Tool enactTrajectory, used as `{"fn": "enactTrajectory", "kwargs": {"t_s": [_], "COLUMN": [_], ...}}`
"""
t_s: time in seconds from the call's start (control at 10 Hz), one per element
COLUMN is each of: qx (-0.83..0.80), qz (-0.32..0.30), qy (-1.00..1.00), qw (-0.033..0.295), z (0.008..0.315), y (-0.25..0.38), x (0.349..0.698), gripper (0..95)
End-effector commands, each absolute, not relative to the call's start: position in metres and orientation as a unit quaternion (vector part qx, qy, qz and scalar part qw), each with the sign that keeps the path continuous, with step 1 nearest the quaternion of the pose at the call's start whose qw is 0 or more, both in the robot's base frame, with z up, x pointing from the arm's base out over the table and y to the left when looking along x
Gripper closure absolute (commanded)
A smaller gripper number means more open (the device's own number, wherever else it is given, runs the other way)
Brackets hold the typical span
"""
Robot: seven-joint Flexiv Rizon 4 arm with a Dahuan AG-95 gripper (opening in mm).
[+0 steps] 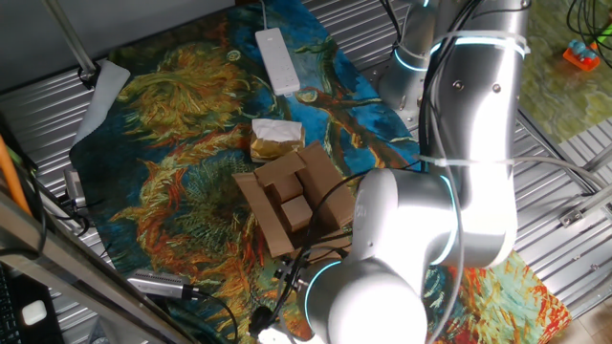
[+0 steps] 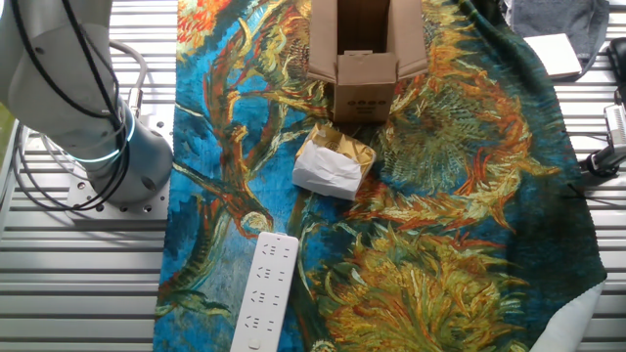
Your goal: Cover the box
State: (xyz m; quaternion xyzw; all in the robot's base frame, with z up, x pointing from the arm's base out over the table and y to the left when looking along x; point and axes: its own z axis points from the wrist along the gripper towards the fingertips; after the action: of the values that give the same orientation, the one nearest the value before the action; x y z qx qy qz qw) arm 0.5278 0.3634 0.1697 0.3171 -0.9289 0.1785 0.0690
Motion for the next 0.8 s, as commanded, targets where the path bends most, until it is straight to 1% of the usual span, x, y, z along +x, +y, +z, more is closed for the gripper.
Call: {"fn": "enactTrajectory", "kwargs": {"t_s": [0.1,0.4,0.8], "qx": [0.318,0.319,0.318], "qz": [0.165,0.157,0.153], "qy": [-0.932,-0.933,-0.934], "qw": [0.057,0.055,0.052], "z": [0.172,0.172,0.165], "y": [0.362,0.354,0.341], "x": [0.526,0.517,0.501], "gripper": [76.0,76.0,76.0]}}
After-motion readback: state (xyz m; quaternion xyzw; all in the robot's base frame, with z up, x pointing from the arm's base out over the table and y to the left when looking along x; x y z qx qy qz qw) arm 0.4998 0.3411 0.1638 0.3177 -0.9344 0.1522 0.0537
